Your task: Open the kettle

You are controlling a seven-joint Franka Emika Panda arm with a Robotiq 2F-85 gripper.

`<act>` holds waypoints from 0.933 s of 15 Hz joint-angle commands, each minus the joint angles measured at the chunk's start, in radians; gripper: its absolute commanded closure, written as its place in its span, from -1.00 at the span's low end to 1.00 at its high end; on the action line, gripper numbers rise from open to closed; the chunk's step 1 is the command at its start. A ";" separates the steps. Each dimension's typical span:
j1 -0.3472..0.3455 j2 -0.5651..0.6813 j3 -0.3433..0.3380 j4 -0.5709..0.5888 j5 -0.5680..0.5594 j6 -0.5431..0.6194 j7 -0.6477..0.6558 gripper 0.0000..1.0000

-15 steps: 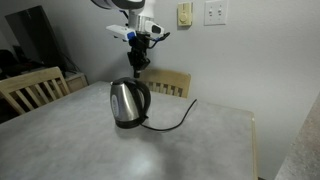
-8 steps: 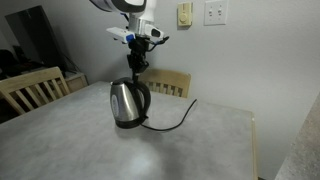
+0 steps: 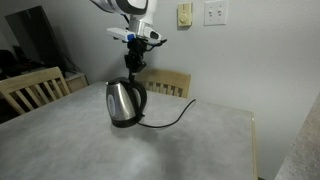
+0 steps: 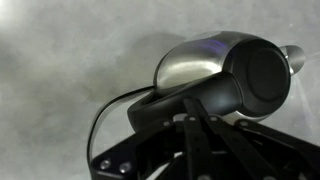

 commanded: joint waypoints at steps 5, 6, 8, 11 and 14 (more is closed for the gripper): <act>0.037 0.129 -0.020 0.161 -0.091 -0.116 0.110 1.00; 0.038 0.131 -0.020 0.169 -0.096 -0.119 0.117 1.00; 0.041 0.113 -0.017 0.168 -0.108 -0.110 0.120 1.00; 0.046 0.060 -0.010 0.133 -0.110 -0.073 0.104 1.00; 0.052 0.009 -0.012 0.100 -0.115 -0.053 0.105 1.00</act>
